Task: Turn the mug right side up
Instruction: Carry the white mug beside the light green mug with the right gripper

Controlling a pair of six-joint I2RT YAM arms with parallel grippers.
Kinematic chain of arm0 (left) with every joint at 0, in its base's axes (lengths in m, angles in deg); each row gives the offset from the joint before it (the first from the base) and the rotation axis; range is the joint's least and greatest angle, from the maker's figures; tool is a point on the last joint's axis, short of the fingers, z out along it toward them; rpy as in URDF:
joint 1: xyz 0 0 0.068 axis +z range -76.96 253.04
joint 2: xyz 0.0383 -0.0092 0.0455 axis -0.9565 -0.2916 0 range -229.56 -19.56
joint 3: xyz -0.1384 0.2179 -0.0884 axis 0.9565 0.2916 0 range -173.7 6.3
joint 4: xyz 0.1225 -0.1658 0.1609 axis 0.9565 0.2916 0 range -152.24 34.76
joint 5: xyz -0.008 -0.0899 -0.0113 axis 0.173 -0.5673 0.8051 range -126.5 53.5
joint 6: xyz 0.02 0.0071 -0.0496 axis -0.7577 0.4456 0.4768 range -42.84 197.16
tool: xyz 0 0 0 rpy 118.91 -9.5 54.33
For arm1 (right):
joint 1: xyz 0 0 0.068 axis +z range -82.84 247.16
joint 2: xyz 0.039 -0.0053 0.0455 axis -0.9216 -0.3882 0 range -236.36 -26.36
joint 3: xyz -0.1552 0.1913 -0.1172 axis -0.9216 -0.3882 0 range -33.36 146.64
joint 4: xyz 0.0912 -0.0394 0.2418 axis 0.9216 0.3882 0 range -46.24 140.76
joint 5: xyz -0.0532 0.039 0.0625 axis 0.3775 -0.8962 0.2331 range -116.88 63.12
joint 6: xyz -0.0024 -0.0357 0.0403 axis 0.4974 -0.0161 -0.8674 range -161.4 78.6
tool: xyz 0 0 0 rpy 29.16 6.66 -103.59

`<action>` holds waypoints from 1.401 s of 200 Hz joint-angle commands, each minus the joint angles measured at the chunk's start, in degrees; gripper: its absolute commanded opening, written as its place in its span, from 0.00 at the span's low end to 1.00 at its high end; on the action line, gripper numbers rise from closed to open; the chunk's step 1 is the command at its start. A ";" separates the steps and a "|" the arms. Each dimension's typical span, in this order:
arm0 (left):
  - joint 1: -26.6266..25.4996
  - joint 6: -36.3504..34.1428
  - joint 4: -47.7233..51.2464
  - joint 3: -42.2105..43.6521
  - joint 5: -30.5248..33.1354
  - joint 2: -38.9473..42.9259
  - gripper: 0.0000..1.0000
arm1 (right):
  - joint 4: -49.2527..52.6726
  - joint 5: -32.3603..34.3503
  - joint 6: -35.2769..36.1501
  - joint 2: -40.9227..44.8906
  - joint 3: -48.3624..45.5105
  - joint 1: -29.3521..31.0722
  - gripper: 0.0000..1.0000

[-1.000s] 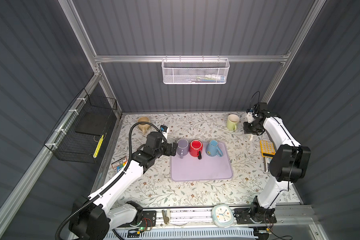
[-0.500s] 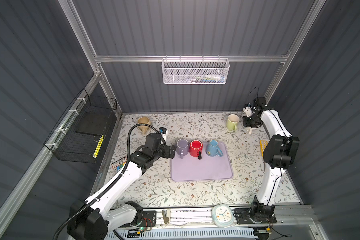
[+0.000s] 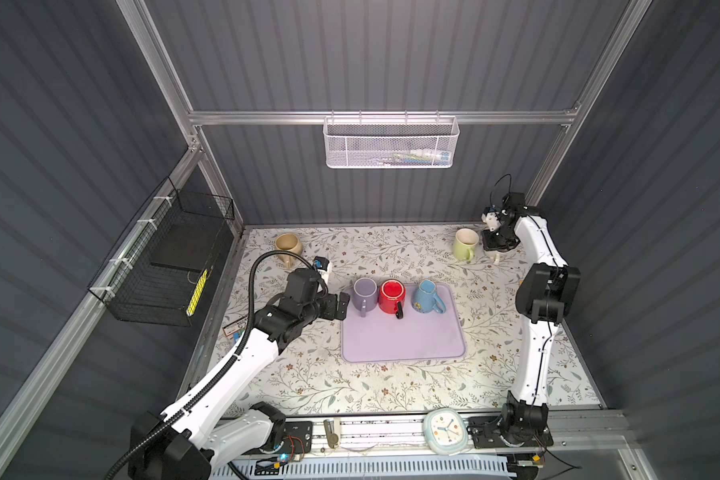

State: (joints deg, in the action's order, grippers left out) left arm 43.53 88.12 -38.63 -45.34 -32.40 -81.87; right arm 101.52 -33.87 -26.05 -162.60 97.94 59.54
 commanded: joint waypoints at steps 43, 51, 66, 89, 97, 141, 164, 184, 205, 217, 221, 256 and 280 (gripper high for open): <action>0.33 1.08 2.53 -1.80 0.29 1.38 0.99 | -0.86 -2.30 0.47 -2.07 3.36 -0.28 0.00; 0.25 1.07 2.63 -1.66 0.27 1.52 0.99 | -1.09 -2.33 0.38 -2.35 3.38 -0.23 0.00; 0.27 1.08 2.74 -1.55 0.30 1.56 0.99 | -1.24 -2.46 0.20 -3.00 3.68 -0.29 0.00; 0.26 1.08 2.79 -1.54 0.30 1.50 0.99 | -1.63 -2.52 0.03 -3.91 4.40 -0.18 0.00; 0.29 1.07 2.89 -1.55 0.30 1.40 0.99 | -1.58 -2.25 0.04 -4.35 4.73 -0.19 0.00; 0.25 1.17 3.00 -1.30 0.38 1.40 0.99 | -1.60 -2.33 -0.07 -6.13 6.63 -0.16 0.00; 0.28 1.17 3.06 -1.33 0.47 1.46 0.99 | -1.67 -2.18 -0.13 -6.90 6.86 -0.21 0.00; 0.26 1.17 3.10 -1.20 0.56 1.52 0.99 | -1.59 -2.12 -0.15 -7.43 6.87 -0.14 0.00; 0.26 1.26 3.10 -1.20 0.56 1.31 0.99 | -1.90 -1.98 -0.19 -7.62 6.94 -0.12 0.00; 0.25 1.30 2.96 -1.19 0.56 1.25 0.99 | -2.09 -1.76 -0.30 -7.66 7.03 -0.12 0.00; 0.25 1.34 2.97 -1.13 0.49 1.21 0.99 | -2.08 -1.80 -0.32 -7.65 7.08 -0.12 0.00; 0.25 1.32 2.72 -1.19 0.38 0.91 0.99 | -2.19 -1.58 -0.24 -7.99 7.47 -0.05 0.01; 0.27 1.23 2.84 -1.45 0.38 0.75 0.99 | -2.21 -1.20 -0.15 -8.35 7.65 -0.07 0.03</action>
State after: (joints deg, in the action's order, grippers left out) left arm 43.53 88.84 -36.51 -45.34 -32.38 -81.50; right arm 100.64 -35.66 -25.98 -169.38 103.23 59.54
